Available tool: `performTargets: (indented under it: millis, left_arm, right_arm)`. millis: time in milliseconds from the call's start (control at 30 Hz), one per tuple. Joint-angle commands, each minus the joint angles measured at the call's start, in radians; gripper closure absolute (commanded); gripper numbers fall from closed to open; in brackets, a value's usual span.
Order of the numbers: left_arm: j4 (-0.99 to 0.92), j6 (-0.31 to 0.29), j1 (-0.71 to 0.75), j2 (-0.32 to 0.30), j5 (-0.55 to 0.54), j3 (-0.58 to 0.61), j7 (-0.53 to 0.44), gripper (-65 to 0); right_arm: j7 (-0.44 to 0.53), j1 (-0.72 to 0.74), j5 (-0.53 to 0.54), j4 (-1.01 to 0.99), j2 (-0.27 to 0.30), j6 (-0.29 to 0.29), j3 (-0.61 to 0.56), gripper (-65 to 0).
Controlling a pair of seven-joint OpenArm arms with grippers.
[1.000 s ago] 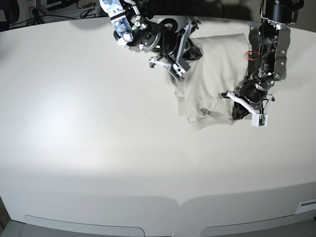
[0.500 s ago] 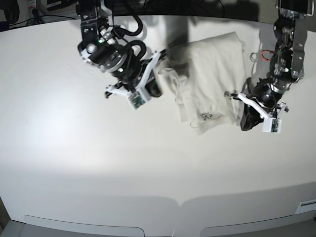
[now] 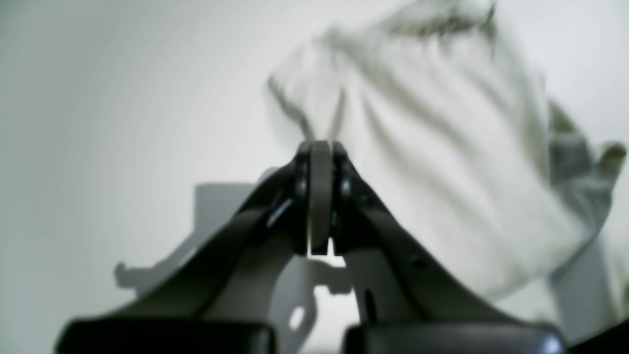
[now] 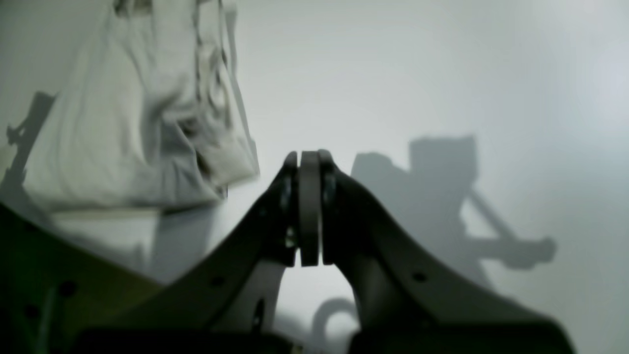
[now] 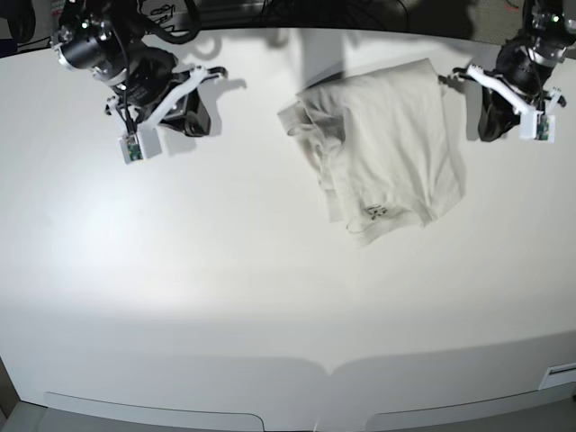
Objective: Fold the T-shirt properly
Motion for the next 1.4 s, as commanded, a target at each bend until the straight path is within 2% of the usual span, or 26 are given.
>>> performTargets:
  millis: [0, 200, 300, 467, 533, 600, 767, 833, 933, 1000, 1133, 1233, 1367]
  left_arm:
    - [0.017, -0.003, 0.034, -0.003, -0.003, -0.026, -0.021, 0.0]
    - [0.017, -0.004, 0.209, 0.074, 0.07, -0.143, -0.024, 0.0]
    - [0.015, -0.004, 0.299, 0.102, 0.105, -0.203, -0.059, 0.0]
    - [-0.014, -0.018, 0.411, 0.103, 0.111, -0.231, -0.094, 0.0]
    - [-0.065, -0.047, 0.418, 0.103, 0.12, -0.231, -0.105, 0.0]
    - [-0.151, -0.1, 0.41, 0.104, 0.12, -0.23, -0.113, 0.0]
    - [-0.444, -0.227, 0.358, 0.101, 0.137, -0.23, -0.232, 0.0]
    - [-0.569, -0.266, 0.312, 0.101, 0.201, -0.23, -0.282, 0.0]
    - [-0.739, -0.344, 0.229, 0.101, 0.28, -0.23, -0.303, 0.0]
    - [-0.84, -0.381, 0.176, 0.101, 0.288, -0.23, -0.304, 0.0]
    - [-1.02, -0.387, 0.085, 0.096, 0.299, -0.229, -0.347, 0.0]
    - [-1.139, -0.386, 0.023, 0.096, 0.368, -0.229, -0.415, 0.0]
    - [-1.299, -0.375, -0.055, 0.096, 0.385, -0.23, -0.472, 0.0]
  right_arm:
    - [-0.01, -0.017, 0.049, 0.031, 0.003, 0.005, 0.021, 0.0]
    - [-0.142, -0.152, 0.166, 0.072, 0.003, 0.005, 0.163, 0.0]
    - [-0.194, -0.231, 0.225, 0.076, 0.003, 0.005, 0.241, 0.0]
    - [-0.199, -0.365, 0.246, 0.075, 0.003, 0.005, 0.341, 0.0]
    - [-0.199, -0.414, 0.243, 0.074, 0.003, 0.005, 0.349, 0.0]
    - [-0.199, -0.461, 0.238, 0.063, 0.003, 0.005, 0.349, 0.0]
    - [-0.169, -0.516, 0.23, -0.064, 0.003, 0.005, 0.349, 0.0]
    - [-0.113, -0.515, 0.181, -0.162, 0.003, 0.005, 0.349, 0.0]
    - [0.059, -0.509, 0.056, -0.322, 0.007, 0.005, 0.342, 0.0]
    - [0.152, -0.5, -0.025, -0.43, 0.031, 0.005, 0.32, 0.0]
    - [0.251, -0.449, -0.134, -0.663, 0.124, 0.005, 0.242, 0.0]
    - [0.306, -0.375, -0.167, -0.856, 0.2, 0.005, 0.177, 0.0]
    - [0.465, -0.243, -0.264, -1.144, 0.3, 0.005, 0.089, 0.0]
